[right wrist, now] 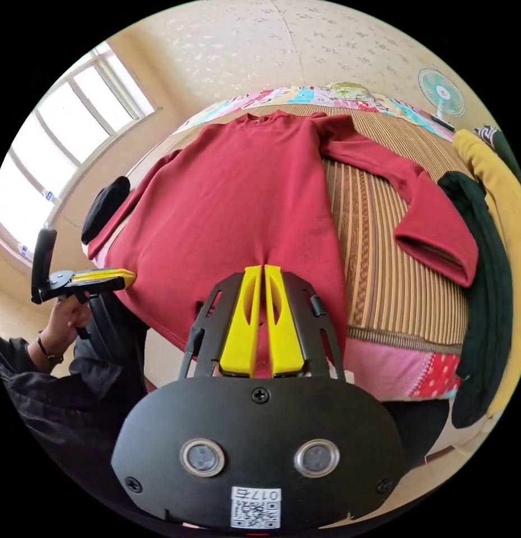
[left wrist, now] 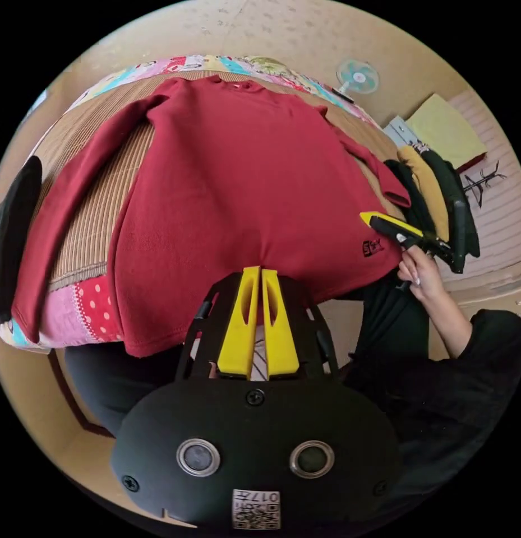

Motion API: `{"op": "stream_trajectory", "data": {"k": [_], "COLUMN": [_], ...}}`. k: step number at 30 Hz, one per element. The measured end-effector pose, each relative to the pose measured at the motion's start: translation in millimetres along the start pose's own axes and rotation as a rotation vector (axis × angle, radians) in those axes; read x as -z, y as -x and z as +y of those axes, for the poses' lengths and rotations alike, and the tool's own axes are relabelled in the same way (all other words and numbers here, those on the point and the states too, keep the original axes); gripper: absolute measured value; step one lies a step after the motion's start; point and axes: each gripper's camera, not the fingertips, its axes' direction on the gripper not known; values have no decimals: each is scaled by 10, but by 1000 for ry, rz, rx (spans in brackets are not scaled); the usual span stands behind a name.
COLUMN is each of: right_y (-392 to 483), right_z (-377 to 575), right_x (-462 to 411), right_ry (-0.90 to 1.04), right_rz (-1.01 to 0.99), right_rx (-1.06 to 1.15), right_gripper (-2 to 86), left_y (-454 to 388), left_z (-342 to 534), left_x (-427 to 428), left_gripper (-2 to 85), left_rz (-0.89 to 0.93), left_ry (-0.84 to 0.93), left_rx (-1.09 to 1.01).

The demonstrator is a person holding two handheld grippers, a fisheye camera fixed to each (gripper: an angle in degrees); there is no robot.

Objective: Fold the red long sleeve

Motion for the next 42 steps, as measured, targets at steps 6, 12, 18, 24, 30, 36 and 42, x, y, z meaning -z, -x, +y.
{"op": "stream_trajectory", "data": {"k": [6, 12, 18, 24, 30, 36, 42], "right_y": [216, 273, 608, 692, 69, -854, -1134], "right_z": [542, 496, -221, -657, -732, -485, -355], "right_x": [107, 436, 846, 460, -537, -488, -460], "right_ry": [151, 45, -127, -89, 57, -41, -37], "right_rz": [107, 43, -127, -7, -58, -496, -585], "right_rx": [13, 5, 210, 310, 138, -33, -40], "right_gripper": [7, 3, 3, 3, 4, 5, 5], "left_y": [687, 2709, 3690, 3894, 4163, 4463, 4561], "left_z": [799, 1697, 1882, 2441, 2929, 3313, 3533], "left_x": [636, 1375, 1349, 1323, 1353, 1281, 1818], "left_gripper": [4, 94, 132, 106, 112, 36, -7], "left_rz": [185, 287, 364, 568, 660, 740, 606], "left_ry": [-154, -620, -515, -588, -607, -567, -551], "left_rx": [219, 1025, 1197, 1317, 1301, 1446, 1319]}}
